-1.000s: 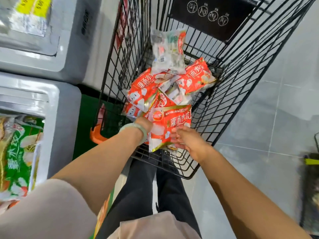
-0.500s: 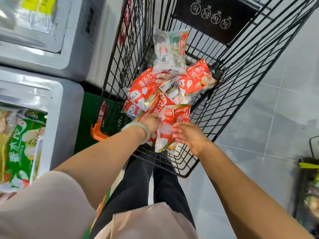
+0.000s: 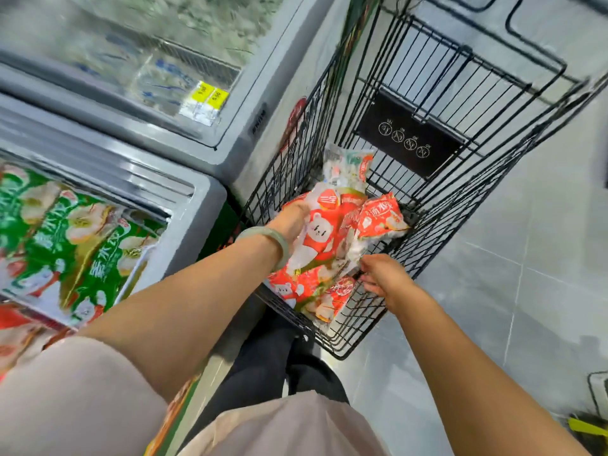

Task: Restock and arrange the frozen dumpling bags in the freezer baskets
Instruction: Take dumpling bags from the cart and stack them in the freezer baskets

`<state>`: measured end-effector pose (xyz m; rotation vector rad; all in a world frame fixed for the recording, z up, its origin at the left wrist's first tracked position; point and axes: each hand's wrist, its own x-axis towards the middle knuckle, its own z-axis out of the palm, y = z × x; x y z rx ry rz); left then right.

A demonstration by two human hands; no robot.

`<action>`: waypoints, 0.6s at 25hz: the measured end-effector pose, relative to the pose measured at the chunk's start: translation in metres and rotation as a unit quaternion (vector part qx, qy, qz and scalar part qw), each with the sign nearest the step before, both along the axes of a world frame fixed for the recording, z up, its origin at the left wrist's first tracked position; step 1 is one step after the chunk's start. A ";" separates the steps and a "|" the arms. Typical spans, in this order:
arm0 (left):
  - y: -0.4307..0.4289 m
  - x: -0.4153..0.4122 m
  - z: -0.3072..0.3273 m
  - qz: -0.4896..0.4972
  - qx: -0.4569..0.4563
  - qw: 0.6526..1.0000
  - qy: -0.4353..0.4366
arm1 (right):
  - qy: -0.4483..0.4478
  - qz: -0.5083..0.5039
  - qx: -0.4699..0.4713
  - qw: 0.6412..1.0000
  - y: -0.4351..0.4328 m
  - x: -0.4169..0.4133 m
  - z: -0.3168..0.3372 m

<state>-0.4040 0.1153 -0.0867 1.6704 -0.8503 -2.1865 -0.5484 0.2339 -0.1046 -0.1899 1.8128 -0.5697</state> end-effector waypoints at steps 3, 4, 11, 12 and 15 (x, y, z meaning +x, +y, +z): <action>0.000 0.023 0.048 0.044 -0.019 0.997 0.067 | 0.051 0.030 -0.025 0.998 -0.014 0.003 0.022; 0.001 0.035 0.059 0.057 -0.027 0.995 0.076 | 0.063 0.034 -0.028 0.997 -0.019 0.005 0.029; 0.031 0.137 0.093 0.160 -0.031 0.982 0.090 | 0.031 0.111 -0.054 0.992 -0.047 0.057 0.058; 0.037 0.151 0.093 0.185 -0.028 0.978 0.092 | 0.001 0.123 -0.065 0.990 -0.048 0.070 0.062; 0.055 0.190 0.088 0.251 -0.010 0.963 0.100 | -0.119 0.139 -0.063 0.981 -0.051 0.103 0.065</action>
